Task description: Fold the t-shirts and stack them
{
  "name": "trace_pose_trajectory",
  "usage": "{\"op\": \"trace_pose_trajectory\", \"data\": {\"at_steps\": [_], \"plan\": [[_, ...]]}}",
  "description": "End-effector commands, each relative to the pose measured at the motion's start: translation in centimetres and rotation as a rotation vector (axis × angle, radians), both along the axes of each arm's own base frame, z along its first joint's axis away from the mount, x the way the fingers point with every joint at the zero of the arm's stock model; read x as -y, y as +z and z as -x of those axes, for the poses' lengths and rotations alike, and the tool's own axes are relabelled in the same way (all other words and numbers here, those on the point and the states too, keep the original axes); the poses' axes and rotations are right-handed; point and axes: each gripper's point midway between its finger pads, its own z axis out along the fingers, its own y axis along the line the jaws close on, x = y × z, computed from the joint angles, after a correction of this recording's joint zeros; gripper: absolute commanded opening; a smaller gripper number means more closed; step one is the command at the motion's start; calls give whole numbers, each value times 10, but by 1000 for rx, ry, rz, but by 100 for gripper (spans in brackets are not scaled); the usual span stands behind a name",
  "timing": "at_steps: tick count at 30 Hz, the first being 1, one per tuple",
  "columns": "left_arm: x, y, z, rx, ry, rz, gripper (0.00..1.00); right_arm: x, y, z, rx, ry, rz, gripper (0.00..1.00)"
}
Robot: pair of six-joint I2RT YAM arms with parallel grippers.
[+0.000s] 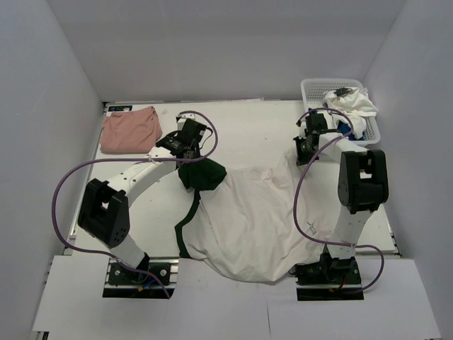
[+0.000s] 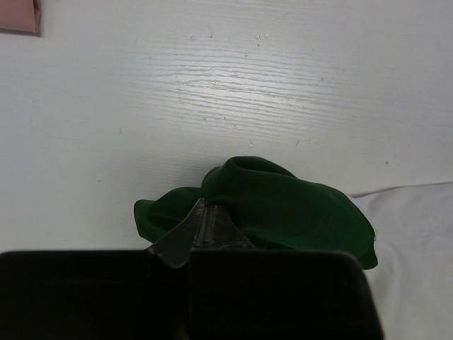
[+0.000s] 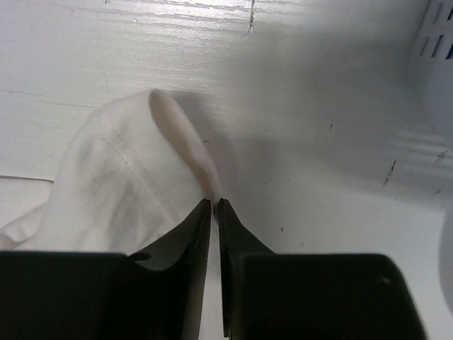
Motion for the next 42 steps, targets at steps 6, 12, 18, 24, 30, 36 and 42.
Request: {"op": "trace_pose_trajectory", "data": {"at_steps": [6, 12, 18, 24, 30, 36, 42], "plan": [[-10, 18, -1, 40, 23, -4, 0, -6, 23, -8, 71, 35, -69, 0], [-16, 53, -5, 120, 40, -6, 0, -3, 96, -21, 291, -8, -80, 0], [-14, 113, -9, 274, 8, 57, 0, -4, 208, -14, 596, 9, -120, 0], [-34, 201, -13, 481, 43, 28, 0, 7, 325, -8, 895, -61, -136, 0], [-63, 354, -25, 811, 138, -66, 0, 15, 445, -27, 1146, -100, -135, 0], [-76, 432, -34, 985, 225, -144, 0, 32, 506, -65, 1245, -177, -131, 0], [-97, 479, -15, 1107, 280, -214, 0, 26, 517, -71, 1318, -96, -184, 0]]}}
